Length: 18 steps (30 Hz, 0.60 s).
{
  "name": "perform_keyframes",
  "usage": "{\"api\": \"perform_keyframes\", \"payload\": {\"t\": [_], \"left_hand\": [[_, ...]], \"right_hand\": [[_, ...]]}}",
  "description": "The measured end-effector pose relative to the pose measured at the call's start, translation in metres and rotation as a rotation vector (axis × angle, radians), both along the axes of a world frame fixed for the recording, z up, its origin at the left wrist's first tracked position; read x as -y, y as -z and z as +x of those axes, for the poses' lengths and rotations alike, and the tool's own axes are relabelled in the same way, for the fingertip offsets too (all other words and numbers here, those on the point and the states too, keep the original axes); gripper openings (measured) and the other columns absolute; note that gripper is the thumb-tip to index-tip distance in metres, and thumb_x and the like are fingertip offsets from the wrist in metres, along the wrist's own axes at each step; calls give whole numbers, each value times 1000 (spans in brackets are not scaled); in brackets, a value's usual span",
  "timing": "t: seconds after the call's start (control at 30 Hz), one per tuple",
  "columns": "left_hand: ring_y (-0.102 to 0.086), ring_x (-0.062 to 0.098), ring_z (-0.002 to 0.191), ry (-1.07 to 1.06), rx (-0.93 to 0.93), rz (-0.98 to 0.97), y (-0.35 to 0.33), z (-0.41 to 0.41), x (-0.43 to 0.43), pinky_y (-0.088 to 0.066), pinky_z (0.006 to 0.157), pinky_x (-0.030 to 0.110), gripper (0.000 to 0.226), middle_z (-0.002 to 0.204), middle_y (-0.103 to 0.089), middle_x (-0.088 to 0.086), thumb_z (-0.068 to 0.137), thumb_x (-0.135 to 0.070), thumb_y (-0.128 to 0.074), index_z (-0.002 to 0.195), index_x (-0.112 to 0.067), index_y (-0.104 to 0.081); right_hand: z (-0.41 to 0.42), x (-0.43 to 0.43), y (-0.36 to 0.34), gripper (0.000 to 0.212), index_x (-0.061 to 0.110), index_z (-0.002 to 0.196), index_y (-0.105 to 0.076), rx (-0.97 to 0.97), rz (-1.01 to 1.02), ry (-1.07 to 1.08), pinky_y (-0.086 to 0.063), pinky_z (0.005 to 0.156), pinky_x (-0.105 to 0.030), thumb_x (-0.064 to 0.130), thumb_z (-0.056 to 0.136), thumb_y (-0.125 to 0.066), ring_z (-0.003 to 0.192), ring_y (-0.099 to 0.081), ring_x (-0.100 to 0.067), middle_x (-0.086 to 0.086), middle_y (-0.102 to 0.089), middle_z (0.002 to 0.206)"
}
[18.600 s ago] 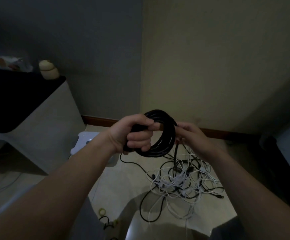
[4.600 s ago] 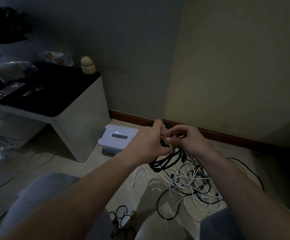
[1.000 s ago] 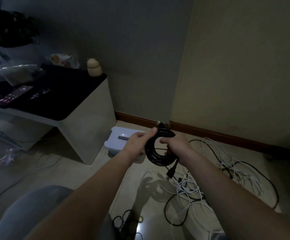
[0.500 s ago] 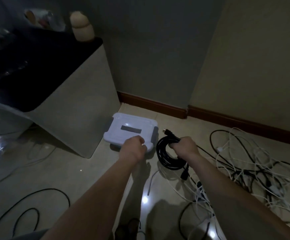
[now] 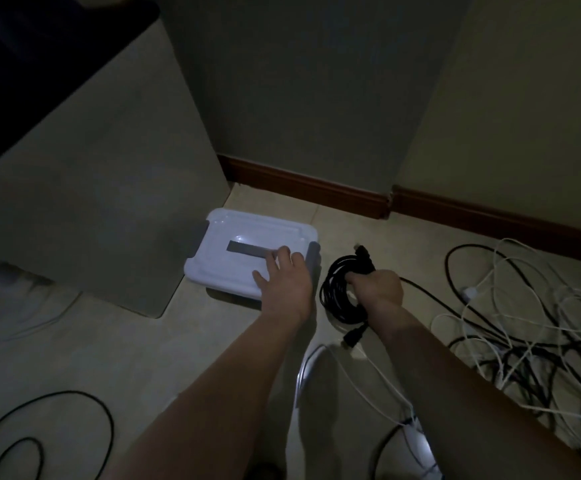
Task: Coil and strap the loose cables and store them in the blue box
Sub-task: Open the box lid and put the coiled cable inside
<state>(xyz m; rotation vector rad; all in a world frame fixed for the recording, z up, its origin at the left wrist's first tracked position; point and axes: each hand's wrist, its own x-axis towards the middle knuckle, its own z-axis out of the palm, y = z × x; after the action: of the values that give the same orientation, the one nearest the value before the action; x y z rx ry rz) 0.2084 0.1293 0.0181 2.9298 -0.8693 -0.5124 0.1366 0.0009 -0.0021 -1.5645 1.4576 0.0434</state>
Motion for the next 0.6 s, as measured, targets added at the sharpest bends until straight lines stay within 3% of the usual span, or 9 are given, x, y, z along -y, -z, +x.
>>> {"api": "perform_keyframes", "payload": {"t": [0.07,0.17,0.3,0.43,0.6], "left_hand": [[-18,37,144,-13,19,-33,6,0,-1,-22,114,66,58,149,-23,16,90,-12,-67,139,-5,-36],[-24,32,142,-7,34,-106,13,2,-8,-26,115,60,58,151,-24,12,89,-24,-70,137,-7,-43],[-50,24,115,-41,-5,-239,15,9,-22,-50,92,43,48,147,-34,-1,80,-39,-77,120,-23,-57],[-57,18,97,-9,-2,-278,17,16,-33,-51,78,37,49,136,-44,-9,74,-51,-76,114,-32,-53],[-59,17,104,-26,-23,-311,15,16,-36,-47,81,35,47,140,-44,-14,74,-55,-72,112,-35,-54]], "right_hand": [[10,-10,1,45,1,103,-73,22,12,-6,-44,62,-25,36,76,-79,81,-67,-28,-13,-70,90],[25,-23,1,49,3,105,-72,63,19,-16,-43,58,-23,41,75,-79,73,-57,-21,-10,-67,89],[36,-35,3,55,3,108,-71,97,-2,25,-56,72,-32,48,76,-78,89,-67,-26,-13,-72,103],[37,-48,0,71,8,93,-69,109,-18,105,-43,52,-23,72,64,-78,76,-63,-21,-6,-66,86],[43,-59,7,60,8,77,-72,114,-37,48,-49,56,-25,66,65,-81,71,-67,-19,-6,-72,78]]}}
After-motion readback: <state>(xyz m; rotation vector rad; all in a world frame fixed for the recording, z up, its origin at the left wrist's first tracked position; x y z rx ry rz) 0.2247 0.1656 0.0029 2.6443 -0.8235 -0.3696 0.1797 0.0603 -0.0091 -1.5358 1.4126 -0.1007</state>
